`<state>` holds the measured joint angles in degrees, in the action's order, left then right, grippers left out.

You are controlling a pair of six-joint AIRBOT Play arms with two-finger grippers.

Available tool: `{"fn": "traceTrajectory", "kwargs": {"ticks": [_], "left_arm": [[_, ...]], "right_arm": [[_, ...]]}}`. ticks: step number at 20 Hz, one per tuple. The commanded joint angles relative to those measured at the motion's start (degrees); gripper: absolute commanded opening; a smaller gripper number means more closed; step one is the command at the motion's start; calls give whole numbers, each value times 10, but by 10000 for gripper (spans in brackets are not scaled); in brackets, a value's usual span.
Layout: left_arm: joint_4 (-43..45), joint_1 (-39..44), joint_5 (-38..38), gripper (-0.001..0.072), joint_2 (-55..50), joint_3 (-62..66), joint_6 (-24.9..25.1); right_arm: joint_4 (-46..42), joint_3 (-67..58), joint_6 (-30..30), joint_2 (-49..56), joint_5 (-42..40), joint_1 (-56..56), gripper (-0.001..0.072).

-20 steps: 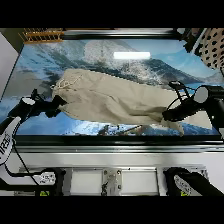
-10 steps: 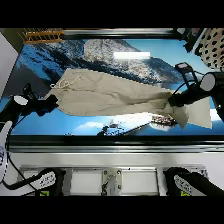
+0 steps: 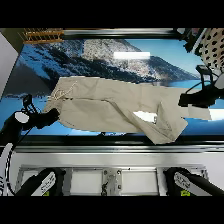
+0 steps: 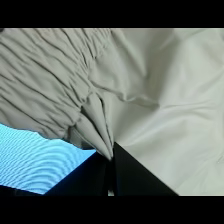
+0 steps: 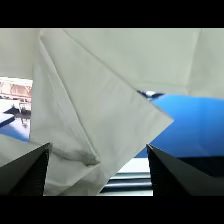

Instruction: Fold the clothes and pants, and hang the long-sleeved shirts on hangers.

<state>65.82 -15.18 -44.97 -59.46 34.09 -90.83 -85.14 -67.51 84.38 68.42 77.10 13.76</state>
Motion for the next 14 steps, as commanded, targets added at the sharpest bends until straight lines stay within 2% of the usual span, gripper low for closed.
{"fn": "traceTrajectory", "kwargs": {"ticks": [1, 6, 7, 8, 9, 14], "left_arm": [[3, 2, 4, 7, 17, -18, 0], [3, 2, 4, 7, 17, -18, 0], [3, 2, 4, 7, 17, -18, 0], [3, 2, 4, 7, 17, -18, 0], [3, 2, 4, 7, 17, -18, 0], [2, 2, 3, 7, 17, -18, 0]], "right_arm": [[62, 107, 83, -20, 2, 105, 644], [92, 255, 99, -22, -66, 202, 644], [98, 274, 92, -22, -89, 208, 637], [103, 289, 80, -22, -108, 210, 588], [115, 301, 64, -21, -127, 210, 573], [192, 308, -1, 23, -172, 209, 573]]}}
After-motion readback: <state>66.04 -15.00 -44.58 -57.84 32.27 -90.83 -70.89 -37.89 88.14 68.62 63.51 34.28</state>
